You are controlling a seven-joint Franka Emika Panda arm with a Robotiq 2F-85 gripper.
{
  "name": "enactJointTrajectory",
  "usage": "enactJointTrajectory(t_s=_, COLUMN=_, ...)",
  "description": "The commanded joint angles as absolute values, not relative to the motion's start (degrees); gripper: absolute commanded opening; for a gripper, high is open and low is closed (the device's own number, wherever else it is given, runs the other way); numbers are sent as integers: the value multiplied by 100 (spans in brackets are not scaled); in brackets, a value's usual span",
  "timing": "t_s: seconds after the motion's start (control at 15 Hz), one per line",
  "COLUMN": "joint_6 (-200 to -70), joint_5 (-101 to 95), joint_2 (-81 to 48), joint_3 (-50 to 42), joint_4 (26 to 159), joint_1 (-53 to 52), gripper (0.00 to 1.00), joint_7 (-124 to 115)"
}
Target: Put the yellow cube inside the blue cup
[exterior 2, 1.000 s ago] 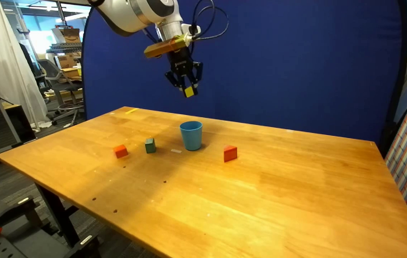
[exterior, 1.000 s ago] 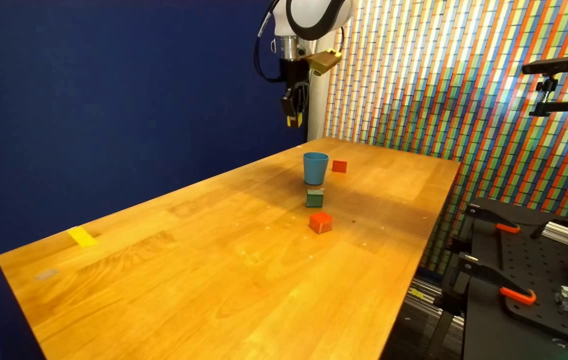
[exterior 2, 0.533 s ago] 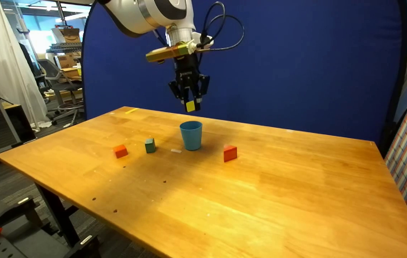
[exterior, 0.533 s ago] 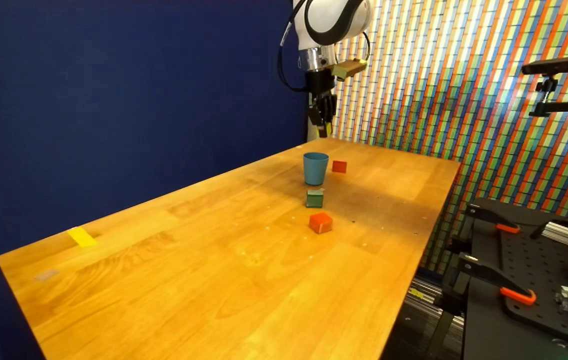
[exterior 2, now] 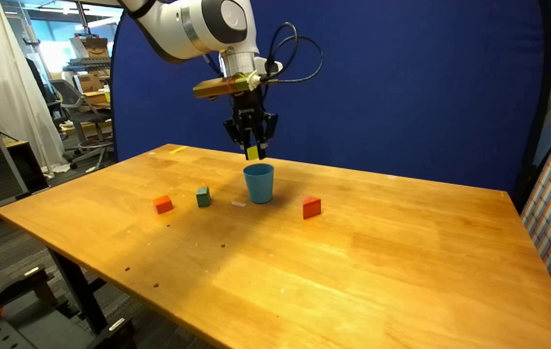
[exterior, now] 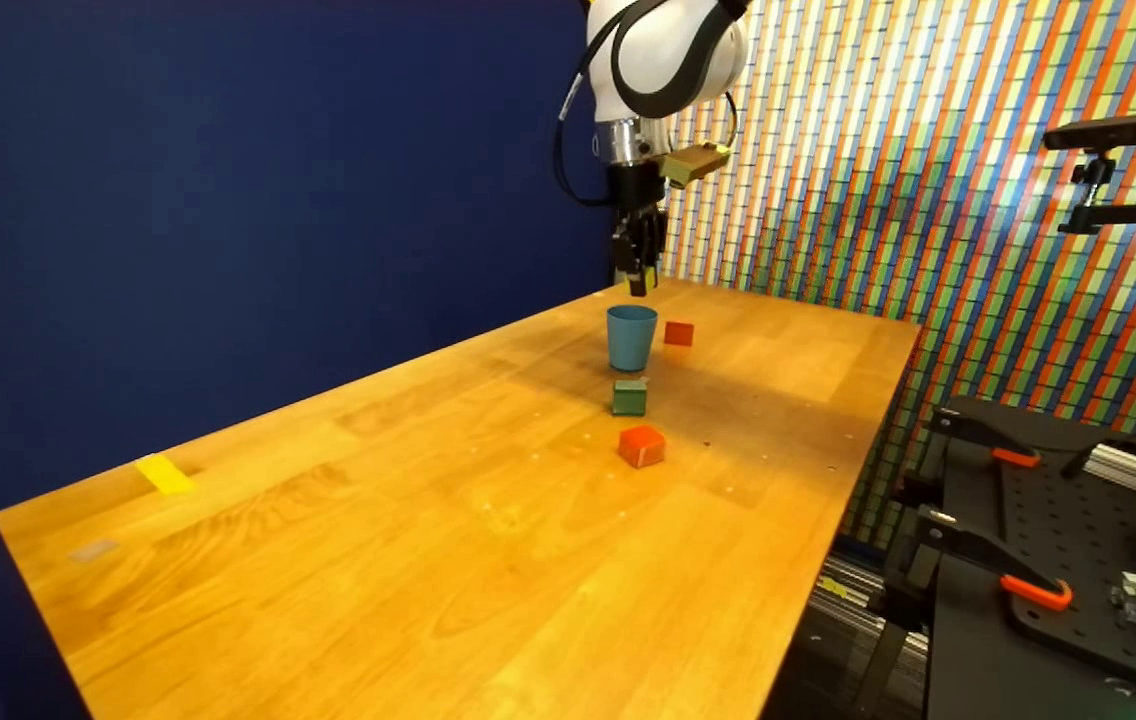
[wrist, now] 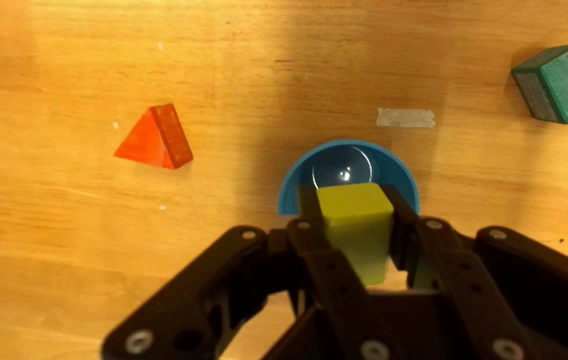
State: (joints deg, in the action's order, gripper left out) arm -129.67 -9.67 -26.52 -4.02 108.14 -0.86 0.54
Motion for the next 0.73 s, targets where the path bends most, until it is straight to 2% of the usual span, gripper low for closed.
enactJointTrajectory(t_s=0.0, joint_6=-13296, joint_5=-821, joint_2=-2674, joint_3=-280, joint_4=10879, joint_1=-12, gripper=60, joint_7=7)
enactJointTrajectory(t_s=0.07, joint_6=-13306, joint_5=-804, joint_2=-2686, joint_3=-274, joint_4=10887, joint_1=2, gripper=66, joint_7=21)
enactJointTrajectory(t_s=0.33, joint_6=-13197, joint_5=-583, joint_2=-2622, joint_3=-296, joint_4=10978, joint_1=149, gripper=98, joint_7=69)
enactJointTrajectory(t_s=0.47, joint_6=-13121, joint_5=-666, joint_2=-2730, joint_3=-321, joint_4=10878, joint_1=68, gripper=100, joint_7=25)
enactJointTrajectory(t_s=0.53, joint_6=-13119, joint_5=-641, joint_2=-2735, joint_3=-326, joint_4=10891, joint_1=100, gripper=94, joint_7=35)
enactJointTrajectory(t_s=0.6, joint_6=-13119, joint_5=-641, joint_2=-2743, joint_3=-329, joint_4=10892, joint_1=105, gripper=100, joint_7=35)
enactJointTrajectory(t_s=0.67, joint_6=-13119, joint_5=-641, joint_2=-2750, joint_3=-325, joint_4=10892, joint_1=102, gripper=100, joint_7=35)
